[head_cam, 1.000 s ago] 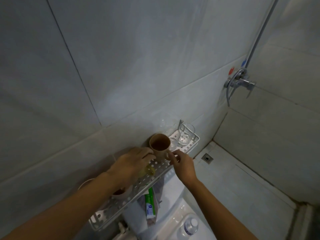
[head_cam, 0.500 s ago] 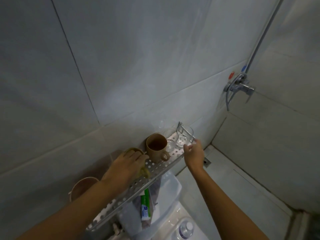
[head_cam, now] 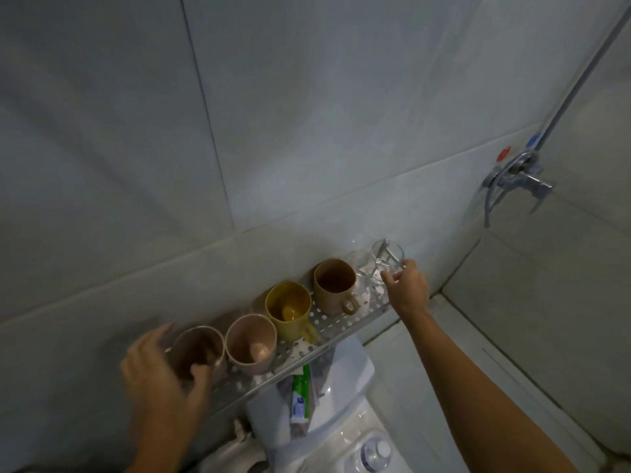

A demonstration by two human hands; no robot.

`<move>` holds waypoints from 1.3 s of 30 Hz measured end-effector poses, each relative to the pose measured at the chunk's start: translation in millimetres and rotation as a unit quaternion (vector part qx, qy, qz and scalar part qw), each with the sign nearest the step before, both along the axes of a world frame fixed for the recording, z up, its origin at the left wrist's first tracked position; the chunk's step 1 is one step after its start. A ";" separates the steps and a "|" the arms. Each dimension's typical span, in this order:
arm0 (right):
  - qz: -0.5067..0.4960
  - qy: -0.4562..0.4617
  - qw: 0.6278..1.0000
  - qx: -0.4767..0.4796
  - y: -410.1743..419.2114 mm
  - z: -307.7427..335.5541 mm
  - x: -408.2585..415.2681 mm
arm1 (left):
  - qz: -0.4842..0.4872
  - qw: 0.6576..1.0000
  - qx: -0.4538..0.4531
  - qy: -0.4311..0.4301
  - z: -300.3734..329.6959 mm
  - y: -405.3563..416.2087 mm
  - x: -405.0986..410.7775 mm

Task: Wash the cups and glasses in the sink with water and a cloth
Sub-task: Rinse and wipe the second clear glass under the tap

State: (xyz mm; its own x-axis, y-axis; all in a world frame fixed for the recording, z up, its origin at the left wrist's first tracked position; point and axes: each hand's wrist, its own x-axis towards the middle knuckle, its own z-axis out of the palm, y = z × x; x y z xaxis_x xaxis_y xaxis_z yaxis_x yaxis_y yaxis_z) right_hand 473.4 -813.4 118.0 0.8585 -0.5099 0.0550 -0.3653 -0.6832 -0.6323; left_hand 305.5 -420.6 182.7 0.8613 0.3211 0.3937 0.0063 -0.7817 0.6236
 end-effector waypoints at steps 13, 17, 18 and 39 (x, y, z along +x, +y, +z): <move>0.275 -0.133 0.951 -0.044 197.0 -2.6 -170.9 | 0.029 0.985 -0.139 0.099 -31.9 -11.8 -12.0; 0.237 -0.119 0.960 -0.090 222.3 -5.6 -162.6 | 0.024 0.985 -0.153 0.075 -33.3 -10.3 -15.2; 0.225 -0.108 0.964 -0.094 224.3 -5.7 -159.9 | 0.022 0.985 -0.155 0.073 -33.1 -10.7 -15.9; 0.216 -0.062 0.970 -0.096 155.4 3.3 -137.3 | 0.055 0.990 -0.090 0.091 -48.7 -18.0 -29.5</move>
